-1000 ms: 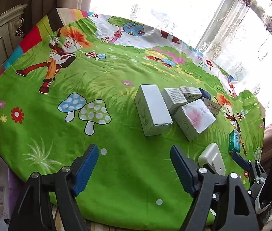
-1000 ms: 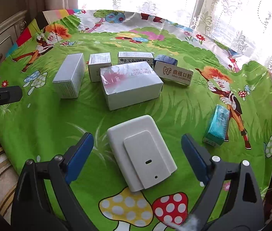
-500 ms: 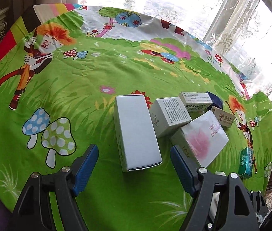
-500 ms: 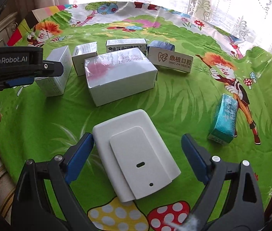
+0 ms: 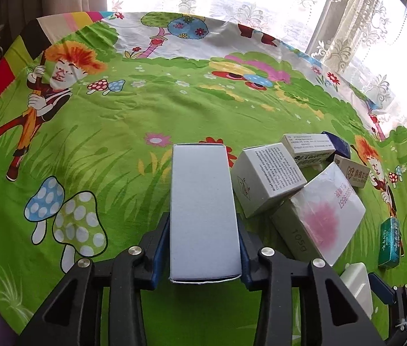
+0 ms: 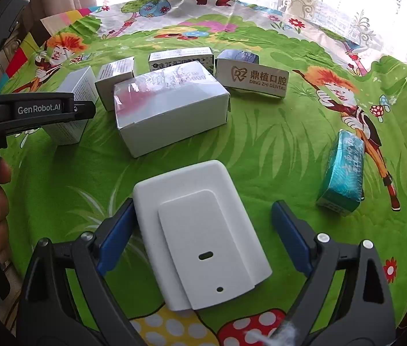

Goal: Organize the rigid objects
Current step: 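Grasp the tall white box with the left gripper while the right gripper grasps the white plastic case, then carry the tall white box and white plastic case over the purple box, then open both grippers to drop the white box and plastic case into the purple box, then move both grippers back over the remaining items on the bedspread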

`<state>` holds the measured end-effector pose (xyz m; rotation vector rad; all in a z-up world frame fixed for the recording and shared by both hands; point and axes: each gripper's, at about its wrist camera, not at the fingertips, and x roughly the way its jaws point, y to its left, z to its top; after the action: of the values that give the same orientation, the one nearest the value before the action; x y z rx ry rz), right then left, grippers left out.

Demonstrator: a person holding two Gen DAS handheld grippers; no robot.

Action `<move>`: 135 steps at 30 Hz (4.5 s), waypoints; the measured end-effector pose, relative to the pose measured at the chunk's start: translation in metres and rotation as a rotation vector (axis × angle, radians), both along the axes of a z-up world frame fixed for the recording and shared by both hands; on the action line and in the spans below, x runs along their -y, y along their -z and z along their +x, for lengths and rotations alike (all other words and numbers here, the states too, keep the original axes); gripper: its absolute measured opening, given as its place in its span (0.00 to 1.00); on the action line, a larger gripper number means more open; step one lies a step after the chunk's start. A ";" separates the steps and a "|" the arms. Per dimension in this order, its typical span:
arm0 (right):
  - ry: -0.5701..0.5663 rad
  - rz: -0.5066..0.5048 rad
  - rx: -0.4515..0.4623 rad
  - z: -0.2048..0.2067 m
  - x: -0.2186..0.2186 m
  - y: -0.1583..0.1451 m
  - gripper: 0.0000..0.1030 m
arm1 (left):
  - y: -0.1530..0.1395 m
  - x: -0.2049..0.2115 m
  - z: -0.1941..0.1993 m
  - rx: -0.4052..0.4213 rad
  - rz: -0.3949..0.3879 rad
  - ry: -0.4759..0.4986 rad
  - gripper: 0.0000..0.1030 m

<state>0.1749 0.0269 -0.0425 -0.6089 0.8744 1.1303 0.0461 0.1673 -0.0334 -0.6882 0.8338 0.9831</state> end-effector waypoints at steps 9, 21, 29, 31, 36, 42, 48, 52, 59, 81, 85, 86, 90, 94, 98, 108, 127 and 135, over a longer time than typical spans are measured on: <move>0.012 0.024 -0.006 0.000 0.004 -0.004 0.70 | -0.001 0.009 -0.013 0.032 0.006 0.006 0.36; 0.014 0.012 -0.010 -0.004 0.007 -0.006 0.65 | -0.010 0.041 -0.051 0.056 0.005 -0.015 0.36; 0.054 -0.002 -0.022 -0.008 0.012 -0.007 0.65 | -0.024 0.073 -0.104 0.110 -0.008 -0.077 0.36; 0.068 -0.002 -0.038 -0.009 0.015 -0.008 0.65 | -0.028 0.078 -0.114 0.123 -0.007 -0.086 0.36; 0.102 0.019 -0.145 -0.007 0.024 -0.013 0.65 | -0.037 0.089 -0.132 0.154 0.005 -0.095 0.36; 0.087 0.052 -0.164 -0.028 0.026 -0.029 0.65 | -0.041 0.092 -0.153 0.191 -0.005 -0.121 0.36; 0.048 0.067 -0.171 -0.061 0.027 -0.039 0.65 | -0.045 0.099 -0.176 0.213 0.005 -0.144 0.36; -0.004 0.081 -0.182 -0.088 0.028 -0.049 0.65 | -0.046 0.102 -0.199 0.243 -0.003 -0.180 0.36; -0.122 0.096 -0.204 -0.144 0.025 -0.067 0.65 | -0.050 0.105 -0.244 0.275 0.001 -0.249 0.36; -0.594 0.061 -0.178 -0.344 -0.002 -0.091 0.65 | -0.047 0.088 -0.423 0.357 0.032 -0.637 0.36; -0.696 0.054 -0.156 -0.386 -0.002 -0.085 0.65 | -0.047 0.089 -0.437 0.360 0.038 -0.672 0.36; -0.718 0.052 -0.152 -0.395 -0.002 -0.084 0.65 | -0.047 0.089 -0.439 0.359 0.038 -0.680 0.36; -0.805 0.047 -0.126 -0.424 -0.003 -0.080 0.65 | -0.044 0.089 -0.448 0.347 0.034 -0.714 0.36; -0.851 0.044 -0.112 -0.435 -0.006 -0.076 0.66 | -0.038 0.090 -0.460 0.323 0.012 -0.773 0.37; -0.845 0.054 -0.089 -0.431 -0.006 -0.076 0.80 | -0.034 0.089 -0.463 0.294 0.000 -0.792 0.46; -0.738 0.157 0.013 -0.393 0.000 -0.099 0.98 | -0.061 0.089 -0.445 0.103 0.140 -0.809 0.79; -0.501 0.276 0.072 -0.258 -0.019 -0.130 0.98 | -0.083 0.078 -0.352 0.149 0.262 -0.504 0.80; -0.313 0.298 0.079 -0.174 -0.043 -0.128 0.98 | -0.093 0.053 -0.278 0.194 0.208 -0.395 0.80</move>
<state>0.0014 0.0698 0.0850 -0.5494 0.5382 1.4766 -0.2323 0.1146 0.0599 -0.7696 0.4237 1.3133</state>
